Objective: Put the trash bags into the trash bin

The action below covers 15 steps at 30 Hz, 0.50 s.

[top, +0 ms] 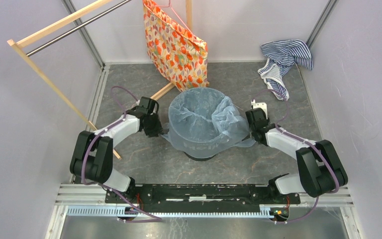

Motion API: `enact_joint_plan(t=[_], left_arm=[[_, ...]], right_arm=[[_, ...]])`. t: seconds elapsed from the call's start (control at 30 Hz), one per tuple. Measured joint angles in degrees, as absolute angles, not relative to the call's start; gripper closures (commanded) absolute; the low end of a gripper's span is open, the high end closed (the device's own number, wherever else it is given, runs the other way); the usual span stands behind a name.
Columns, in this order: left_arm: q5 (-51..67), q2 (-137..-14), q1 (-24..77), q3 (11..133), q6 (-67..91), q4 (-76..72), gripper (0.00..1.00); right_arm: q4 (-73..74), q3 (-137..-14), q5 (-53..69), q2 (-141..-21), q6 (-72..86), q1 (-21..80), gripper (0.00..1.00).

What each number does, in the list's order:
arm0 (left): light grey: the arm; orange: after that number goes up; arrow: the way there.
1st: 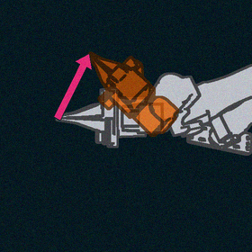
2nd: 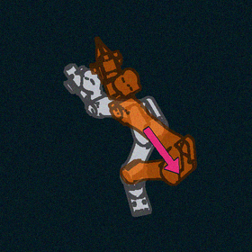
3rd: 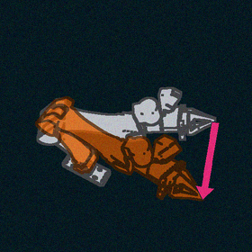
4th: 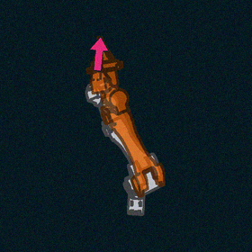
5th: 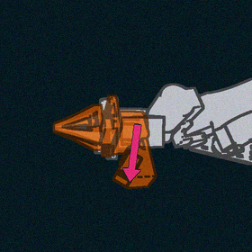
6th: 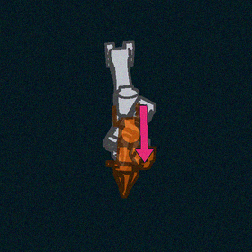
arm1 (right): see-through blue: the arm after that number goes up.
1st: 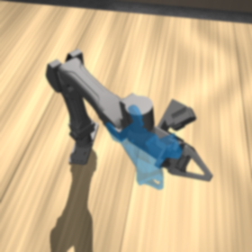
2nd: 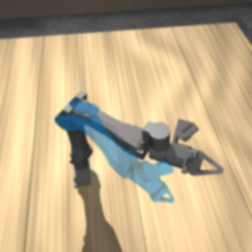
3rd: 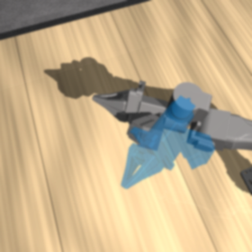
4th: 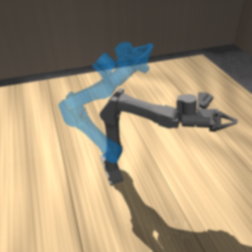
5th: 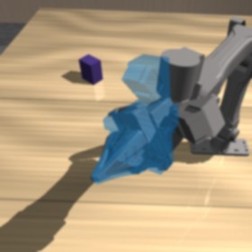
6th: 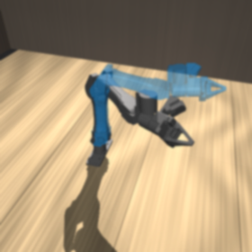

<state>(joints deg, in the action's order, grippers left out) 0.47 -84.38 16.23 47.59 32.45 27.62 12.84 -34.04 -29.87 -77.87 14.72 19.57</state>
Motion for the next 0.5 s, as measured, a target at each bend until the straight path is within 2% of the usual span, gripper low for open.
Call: enact_joint_plan(t=[0.17,0.33,0.5], left_arm=[[-1.5,-78.6,16.1,47.6,31.8,30.5,0.59],[-1.5,-74.6,16.1,47.6,31.6,33.1,0.58],[-0.5,-72.3,16.1,47.3,31.6,34.3,0.51]], right_arm=[[16.5,-34.1,-26.9,-70.5,14.4,19.4,0.22],[20.7,-36.1,-23.9,-66.0,13.8,19.4,0.15],[24.7,-40.4,-20.5,-63.6,13.6,19.4,0.10]])
